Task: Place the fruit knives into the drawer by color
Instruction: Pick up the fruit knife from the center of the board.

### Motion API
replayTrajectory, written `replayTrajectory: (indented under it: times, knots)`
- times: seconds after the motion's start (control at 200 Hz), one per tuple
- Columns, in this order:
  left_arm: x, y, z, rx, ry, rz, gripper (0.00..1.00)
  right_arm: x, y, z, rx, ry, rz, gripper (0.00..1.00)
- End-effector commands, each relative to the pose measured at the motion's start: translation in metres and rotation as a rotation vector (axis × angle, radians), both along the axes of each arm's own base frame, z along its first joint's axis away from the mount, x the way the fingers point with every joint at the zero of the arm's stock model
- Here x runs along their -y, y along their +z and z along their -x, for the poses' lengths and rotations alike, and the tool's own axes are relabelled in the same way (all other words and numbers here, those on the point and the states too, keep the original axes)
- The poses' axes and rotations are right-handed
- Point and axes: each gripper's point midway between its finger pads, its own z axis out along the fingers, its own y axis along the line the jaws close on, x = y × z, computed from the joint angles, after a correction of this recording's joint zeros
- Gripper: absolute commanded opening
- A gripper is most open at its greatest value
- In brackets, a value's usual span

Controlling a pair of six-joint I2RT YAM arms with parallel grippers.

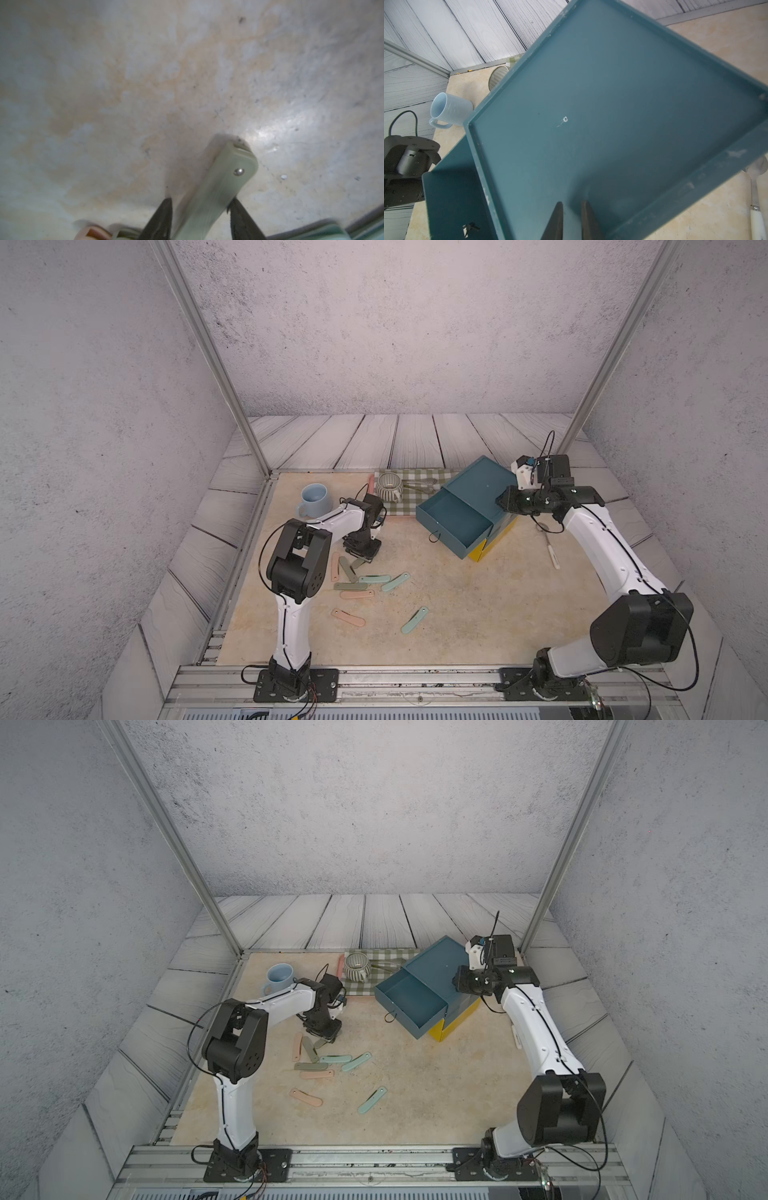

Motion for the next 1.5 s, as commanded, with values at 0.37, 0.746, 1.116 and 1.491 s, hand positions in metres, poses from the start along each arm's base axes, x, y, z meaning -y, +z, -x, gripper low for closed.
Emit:
replayTrajectory:
  times: [0.37,0.746,1.116,1.491]
  knots:
    - [-0.014,-0.015,0.000,-0.021,0.094,-0.063,0.10,0.003,-0.042,0.020,-0.169,-0.012,0.019,0.20]
    - [-0.016,0.007,-0.004,0.036,0.149,-0.051,0.09,0.003,-0.045,0.020,-0.176,-0.013,0.014,0.20]
    - [-0.015,0.066,-0.004,0.117,0.199,0.002,0.10,0.003,-0.045,0.019,-0.175,-0.013,0.014,0.20]
    - [0.021,0.199,0.002,0.270,0.318,0.365,0.10,0.002,-0.051,0.019,-0.185,-0.018,0.008,0.20]
